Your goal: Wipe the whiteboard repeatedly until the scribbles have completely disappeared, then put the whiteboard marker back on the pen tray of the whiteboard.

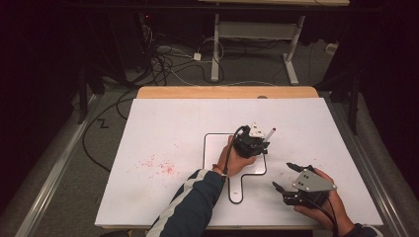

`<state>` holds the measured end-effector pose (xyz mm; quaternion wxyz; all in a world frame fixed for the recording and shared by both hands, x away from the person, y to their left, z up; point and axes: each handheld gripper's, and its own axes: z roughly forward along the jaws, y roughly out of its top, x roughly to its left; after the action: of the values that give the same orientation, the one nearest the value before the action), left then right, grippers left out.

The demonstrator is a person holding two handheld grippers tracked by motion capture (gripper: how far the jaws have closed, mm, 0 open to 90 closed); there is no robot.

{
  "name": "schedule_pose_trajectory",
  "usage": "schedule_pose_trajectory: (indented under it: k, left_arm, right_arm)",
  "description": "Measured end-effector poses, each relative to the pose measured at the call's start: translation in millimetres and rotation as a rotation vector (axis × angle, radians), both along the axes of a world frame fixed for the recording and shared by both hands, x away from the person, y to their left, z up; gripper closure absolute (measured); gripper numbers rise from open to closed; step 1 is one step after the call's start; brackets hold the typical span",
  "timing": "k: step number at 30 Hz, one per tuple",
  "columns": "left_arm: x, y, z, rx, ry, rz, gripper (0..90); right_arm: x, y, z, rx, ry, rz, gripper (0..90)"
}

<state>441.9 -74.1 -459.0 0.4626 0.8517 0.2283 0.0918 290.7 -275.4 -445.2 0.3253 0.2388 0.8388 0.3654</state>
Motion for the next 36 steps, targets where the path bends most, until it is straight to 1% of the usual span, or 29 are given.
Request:
schedule_pose_trajectory:
  k: [4,8,10,12,14,16,17,19,21,22,23,25,27,29,30,32,33,36]
  left_arm:
    - [-5.6,9.8,3.7,0.001,-0.016,-0.01,78.7]
    - [-11.2,15.2,9.4,-0.018,-0.034,-0.012,78.6]
    - [-14.3,17.1,11.6,-0.016,-0.049,-0.012,78.6]
    - [-17.2,20.0,13.6,-0.026,-0.054,-0.015,78.6]
    - [-20.9,23.5,15.6,-0.027,-0.07,-0.014,78.6]
    - [-24.6,27.8,16.9,-0.033,-0.075,-0.016,78.6]
    - [-26.8,30.3,17.4,-0.033,-0.084,-0.017,78.6]
    - [-29.3,35.2,17.7,-0.039,-0.082,-0.015,78.6]
    - [-32.3,39.7,18.4,-0.054,-0.088,-0.012,78.5]
    - [-34.0,41.5,18.6,-0.062,-0.089,-0.01,78.5]
    - [-35.2,42.7,18.7,-0.067,-0.089,-0.011,78.5]
    - [-39.6,44.7,18.4,-0.081,-0.093,-0.014,78.5]
    - [-45.3,45.4,17.4,-0.093,-0.093,-0.027,78.5]
    - [-50.2,46.0,16.5,-0.101,-0.097,-0.031,78.5]
    - [-53.4,46.2,15.5,-0.107,-0.092,-0.038,78.5]
    - [-58.1,45.7,13.9,-0.103,-0.092,-0.046,78.4]
    - [-59.8,45.2,13.2,-0.104,-0.085,-0.054,78.4]
    - [-63.1,42.7,12.0,-0.099,-0.081,-0.063,78.4]
  right_arm:
    - [3.6,-4.6,0.6,0.016,0.009,-0.029,26.9]
    - [5.0,-5.2,2.7,0.027,0.002,-0.037,27.2]
    - [6.0,-5.3,2.6,0.027,0.003,-0.038,27.2]
    - [7.4,-5.6,2.3,0.031,0.005,-0.042,27.3]
    - [9.3,-6.8,2.9,0.043,0.004,-0.048,27.4]
    - [11.3,-8.5,4.3,0.063,0.004,-0.055,27.7]
    - [12.2,-9.3,5.2,0.074,0.004,-0.059,27.7]
    - [13.7,-11.7,7.2,0.105,0.011,-0.067,28.1]
    - [15.0,-13.8,8.9,0.135,0.012,-0.072,29.1]
    - [16.0,-15.1,10.5,0.164,0.019,-0.073,29.9]
    - [16.8,-15.6,12.0,0.184,0.025,-0.075,30.0]
    - [18.4,-16.0,14.7,0.21,0.028,-0.067,29.5]
    - [19.9,-15.4,17.9,0.245,0.041,-0.037,29.0]
    - [21.6,-12.9,20.9,0.267,0.046,-0.013,29.4]
    - [22.2,-11.7,21.6,0.274,0.052,-0.008,29.5]
    - [23.3,-8.5,23.4,0.281,0.055,0.008,29.9]
    - [24.0,-6.4,25.0,0.284,0.059,0.019,30.7]
    - [25.2,-2.5,29.7,0.312,0.072,0.036,32.5]
